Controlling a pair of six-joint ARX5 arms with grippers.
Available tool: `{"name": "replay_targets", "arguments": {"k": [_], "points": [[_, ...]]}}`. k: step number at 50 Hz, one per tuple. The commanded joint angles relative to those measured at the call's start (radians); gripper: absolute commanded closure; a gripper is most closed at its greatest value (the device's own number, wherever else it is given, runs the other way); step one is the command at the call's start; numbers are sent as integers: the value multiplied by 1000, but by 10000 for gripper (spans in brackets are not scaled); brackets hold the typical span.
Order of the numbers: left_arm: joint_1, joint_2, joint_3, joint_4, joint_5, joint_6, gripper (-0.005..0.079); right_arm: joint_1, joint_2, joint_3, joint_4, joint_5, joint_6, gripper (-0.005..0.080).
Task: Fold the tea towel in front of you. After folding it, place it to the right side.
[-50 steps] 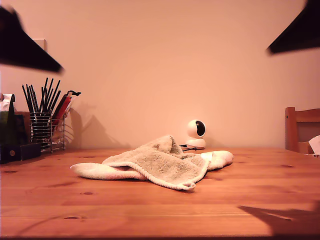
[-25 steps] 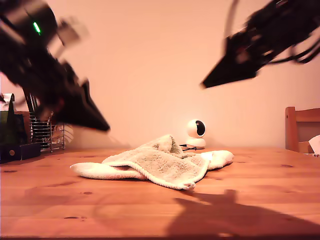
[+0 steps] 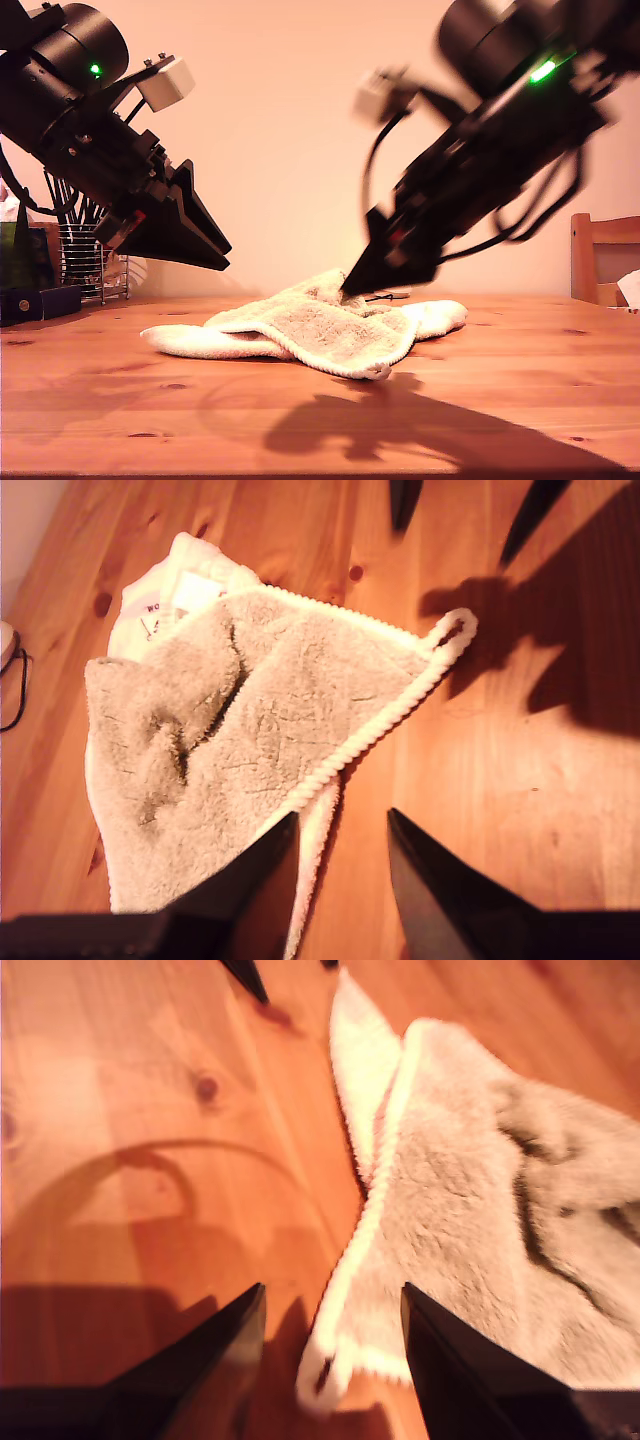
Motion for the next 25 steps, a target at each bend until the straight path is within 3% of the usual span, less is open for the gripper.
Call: {"name": "replay_targets", "arguments": {"k": [1,25], "points": [[-3,5,-1,3,0,0,496,8,34,34,13,-3,3,362],[-5,5,-1,4,-15,0,496,7,201,81,-13,-30,2,363]]}}
